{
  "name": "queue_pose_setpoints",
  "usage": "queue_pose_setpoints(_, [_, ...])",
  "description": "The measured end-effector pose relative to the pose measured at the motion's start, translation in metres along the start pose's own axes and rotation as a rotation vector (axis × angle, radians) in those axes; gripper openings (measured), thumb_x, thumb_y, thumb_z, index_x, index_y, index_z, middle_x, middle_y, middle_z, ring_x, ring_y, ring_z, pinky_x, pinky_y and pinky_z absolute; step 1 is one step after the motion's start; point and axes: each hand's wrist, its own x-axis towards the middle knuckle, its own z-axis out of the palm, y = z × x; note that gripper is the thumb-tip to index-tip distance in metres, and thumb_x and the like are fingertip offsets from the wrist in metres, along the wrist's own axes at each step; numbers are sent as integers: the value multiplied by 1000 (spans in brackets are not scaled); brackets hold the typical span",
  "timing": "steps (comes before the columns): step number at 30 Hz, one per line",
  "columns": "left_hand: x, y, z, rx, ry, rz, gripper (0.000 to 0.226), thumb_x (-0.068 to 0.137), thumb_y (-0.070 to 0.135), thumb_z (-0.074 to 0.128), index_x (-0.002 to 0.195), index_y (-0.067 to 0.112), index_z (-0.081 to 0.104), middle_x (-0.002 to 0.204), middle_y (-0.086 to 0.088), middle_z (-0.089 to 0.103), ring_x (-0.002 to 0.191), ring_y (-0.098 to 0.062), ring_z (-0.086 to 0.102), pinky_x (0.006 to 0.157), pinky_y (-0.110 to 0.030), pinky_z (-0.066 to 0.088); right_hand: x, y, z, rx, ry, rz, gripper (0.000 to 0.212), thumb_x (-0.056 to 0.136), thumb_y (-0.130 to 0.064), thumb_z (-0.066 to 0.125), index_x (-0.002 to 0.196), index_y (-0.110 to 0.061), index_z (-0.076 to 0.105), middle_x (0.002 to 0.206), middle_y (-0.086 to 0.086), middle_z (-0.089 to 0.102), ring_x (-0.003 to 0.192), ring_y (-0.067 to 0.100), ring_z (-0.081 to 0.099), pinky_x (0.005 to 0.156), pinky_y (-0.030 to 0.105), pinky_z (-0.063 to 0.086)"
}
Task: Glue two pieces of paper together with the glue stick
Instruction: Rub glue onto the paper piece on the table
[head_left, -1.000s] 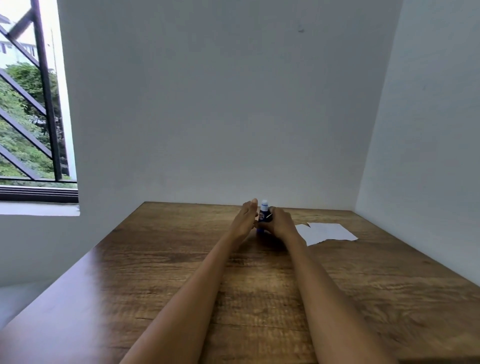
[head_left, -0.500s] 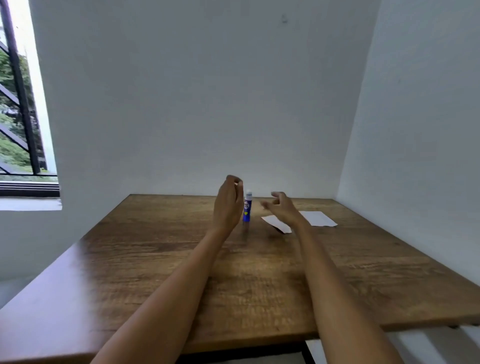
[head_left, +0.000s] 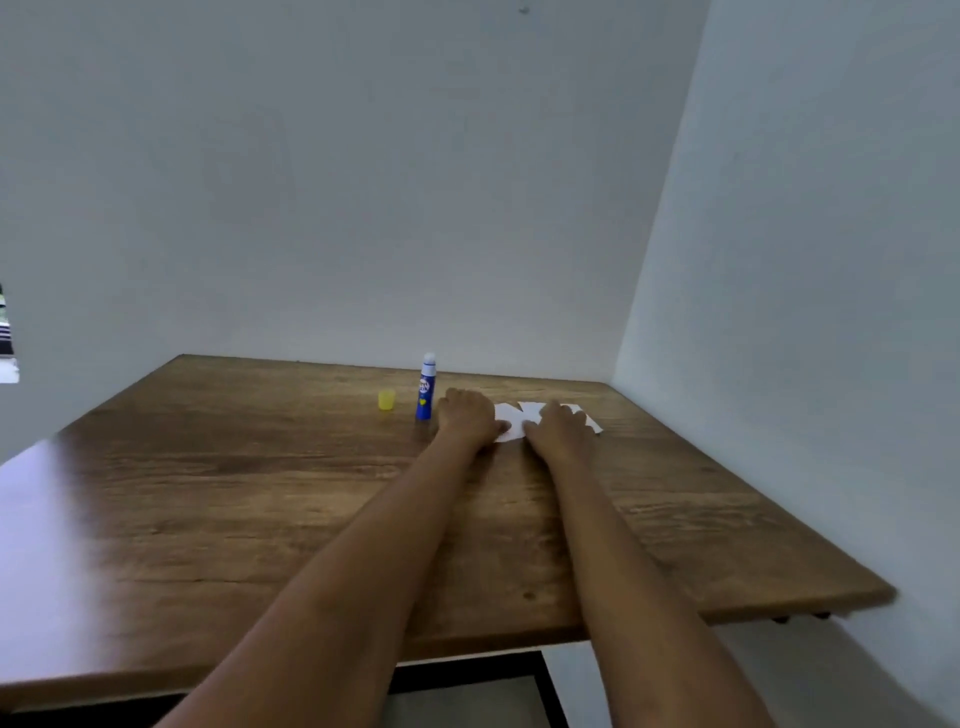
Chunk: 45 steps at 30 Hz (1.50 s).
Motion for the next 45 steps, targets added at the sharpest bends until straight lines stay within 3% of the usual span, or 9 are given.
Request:
queue_pose_setpoints(8, [5, 8, -14, -513, -147, -230, 56, 81, 31, 68, 125, 6, 43, 128, -11, 54, 117, -27, 53, 96, -36, 46, 3, 6, 1, 124, -8, 39, 45, 89, -30, 52, 127, -6, 48, 133, 13, 51, 126, 30, 42, 100, 41, 39])
queue_pose_setpoints(14, [-21, -7, -25, -1212, -85, -182, 44, 83, 7, 66, 123, -2, 51, 123, -20, 58, 109, -30, 57, 88, -39, 51, -2, -5, -15, 648, 26, 34, 41, 92, -31, 52, 118, -1, 57, 123, 16, 59, 111, 28, 55, 90, 38, 46])
queue_pose_setpoints(21, [-67, -83, -59, -946, -107, -163, 22, 96, 12, 46, 105, -2, 60, 84, -11, 55, 64, -17, 51, 51, -22, 44, -38, -37, -17, 817, -141, 69, 24, 93, -20, 52, 107, -5, 65, 102, 10, 67, 83, 16, 60, 69, 26, 46])
queue_pose_setpoints(26, [-101, -149, -66, -1031, 1, -322, 14, 88, 15, 63, 93, 1, 64, 67, -5, 56, 45, -15, 55, 34, -17, 44, -61, -82, -6, 819, -267, 50, 19, 89, -18, 55, 96, -7, 69, 75, 2, 65, 57, 7, 50, 49, 19, 37])
queue_pose_setpoints(31, [-108, -178, -52, -1111, 176, -427, 16, 87, 23, 63, 85, 7, 60, 85, -13, 62, 64, -27, 60, 72, -49, 56, -69, -125, 1, 781, -424, -35, 24, 86, -32, 63, 88, -9, 57, 76, 3, 59, 62, 15, 50, 52, 23, 35])
queue_pose_setpoints(35, [-104, -176, -47, -983, 230, -464, 13, 84, 35, 63, 79, 24, 58, 90, -3, 65, 69, -26, 66, 78, -43, 58, -62, -137, 5, 558, -455, -61, 29, 86, -19, 65, 67, -10, 46, 69, 6, 49, 65, 20, 47, 59, 28, 37])
queue_pose_setpoints(39, [-102, -184, -43, -661, 207, -387, 20, 79, 38, 65, 96, 30, 58, 93, 8, 63, 94, -16, 61, 75, -28, 41, -53, -131, 11, 385, -393, -50, 27, 83, -24, 66, 92, 0, 55, 94, 13, 58, 84, 23, 51, 66, 28, 38])
queue_pose_setpoints(42, [-99, -191, -37, -452, 139, -220, 30, 82, 35, 63, 111, 27, 64, 114, 2, 63, 111, -19, 55, 82, -29, 41, -49, -124, 16, 359, -349, -81, 39, 83, -28, 67, 109, 0, 63, 113, 13, 64, 99, 25, 59, 72, 27, 38])
queue_pose_setpoints(45, [-96, -191, -35, -228, 59, -94, 33, 89, 40, 52, 118, 30, 62, 126, -7, 55, 123, -27, 42, 100, -38, 33, -46, -122, 16, 359, -316, -93, 40, 85, -36, 64, 104, -1, 63, 102, 13, 64, 90, 24, 57, 71, 27, 36])
